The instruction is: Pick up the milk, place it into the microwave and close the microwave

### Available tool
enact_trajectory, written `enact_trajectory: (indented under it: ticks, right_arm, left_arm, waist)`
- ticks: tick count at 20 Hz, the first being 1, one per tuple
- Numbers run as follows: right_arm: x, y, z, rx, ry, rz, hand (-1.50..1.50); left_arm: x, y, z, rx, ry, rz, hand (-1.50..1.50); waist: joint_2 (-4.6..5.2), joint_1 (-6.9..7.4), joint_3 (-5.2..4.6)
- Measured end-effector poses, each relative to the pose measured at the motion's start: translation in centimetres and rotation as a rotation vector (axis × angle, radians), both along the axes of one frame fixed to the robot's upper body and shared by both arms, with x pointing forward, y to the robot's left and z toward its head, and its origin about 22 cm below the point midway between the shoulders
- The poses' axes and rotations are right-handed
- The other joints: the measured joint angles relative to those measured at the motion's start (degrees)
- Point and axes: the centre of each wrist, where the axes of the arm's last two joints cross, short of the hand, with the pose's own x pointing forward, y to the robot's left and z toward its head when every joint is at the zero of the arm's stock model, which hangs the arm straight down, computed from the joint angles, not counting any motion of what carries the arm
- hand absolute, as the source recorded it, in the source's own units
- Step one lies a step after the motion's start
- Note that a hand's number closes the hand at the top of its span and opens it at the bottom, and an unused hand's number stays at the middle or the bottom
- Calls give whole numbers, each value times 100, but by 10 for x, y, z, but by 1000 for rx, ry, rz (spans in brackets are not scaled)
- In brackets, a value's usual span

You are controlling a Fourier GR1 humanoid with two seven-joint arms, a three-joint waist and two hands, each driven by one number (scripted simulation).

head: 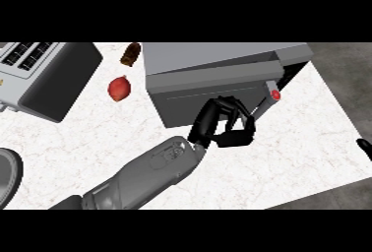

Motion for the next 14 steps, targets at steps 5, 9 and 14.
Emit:
enact_trajectory:
  ticks: [5,9,14]
  right_arm:
    - [1,-1,5,12,-10,9,-150]
    - [2,0,10,16,-21,34,-150]
    - [3,2,14,15,-29,74,-150]
  left_arm:
    - [4,1,2,-46,29,18,150]
    - [5,1,2,-55,20,32,150]
    - [7,1,2,-73,-2,47,150]
  waist:
    - [12,-43,4]
    - [25,-58,9]
    - [54,-81,8]
